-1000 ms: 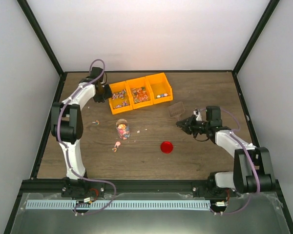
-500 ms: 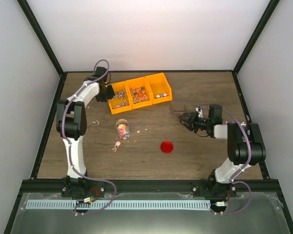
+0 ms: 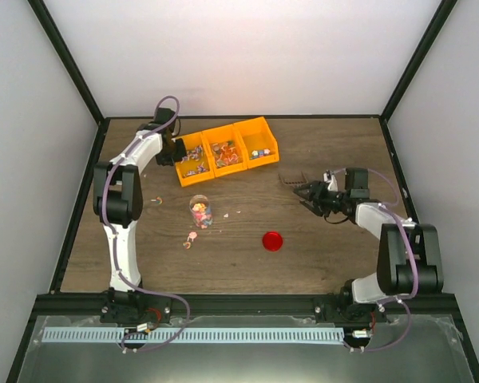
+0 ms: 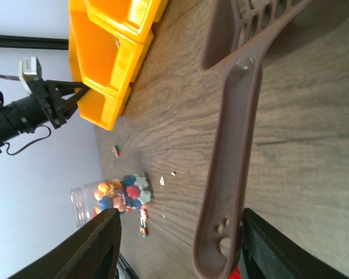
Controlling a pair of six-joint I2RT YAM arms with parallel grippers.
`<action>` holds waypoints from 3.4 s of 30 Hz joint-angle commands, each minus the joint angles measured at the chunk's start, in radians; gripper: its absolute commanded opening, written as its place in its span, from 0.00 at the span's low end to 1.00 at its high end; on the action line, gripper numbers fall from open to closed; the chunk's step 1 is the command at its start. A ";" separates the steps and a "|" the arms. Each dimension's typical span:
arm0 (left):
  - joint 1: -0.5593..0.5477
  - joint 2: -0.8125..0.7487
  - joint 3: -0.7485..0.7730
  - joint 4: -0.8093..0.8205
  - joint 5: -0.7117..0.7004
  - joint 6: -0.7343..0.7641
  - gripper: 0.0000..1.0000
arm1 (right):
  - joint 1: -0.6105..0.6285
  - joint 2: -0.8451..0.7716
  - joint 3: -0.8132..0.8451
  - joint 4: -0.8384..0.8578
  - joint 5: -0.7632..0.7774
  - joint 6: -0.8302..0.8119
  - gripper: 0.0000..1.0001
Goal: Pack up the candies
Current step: Place the spatula at the center of the board, then pick up the bottle lid at the center of the board.
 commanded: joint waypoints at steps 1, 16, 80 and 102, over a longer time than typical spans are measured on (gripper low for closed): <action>0.002 0.040 0.052 -0.033 -0.035 0.062 0.04 | -0.010 -0.094 -0.015 -0.216 0.084 -0.118 0.59; 0.002 0.061 0.042 0.153 0.134 0.209 0.04 | -0.009 -0.368 -0.063 -0.559 0.132 -0.157 0.68; 0.015 -0.475 -0.377 0.298 0.141 0.082 1.00 | 0.646 -0.039 0.266 -0.674 0.709 -0.023 0.02; 0.003 -0.725 -0.777 1.334 1.149 -0.644 1.00 | 0.485 0.099 0.349 0.798 -0.238 0.617 0.07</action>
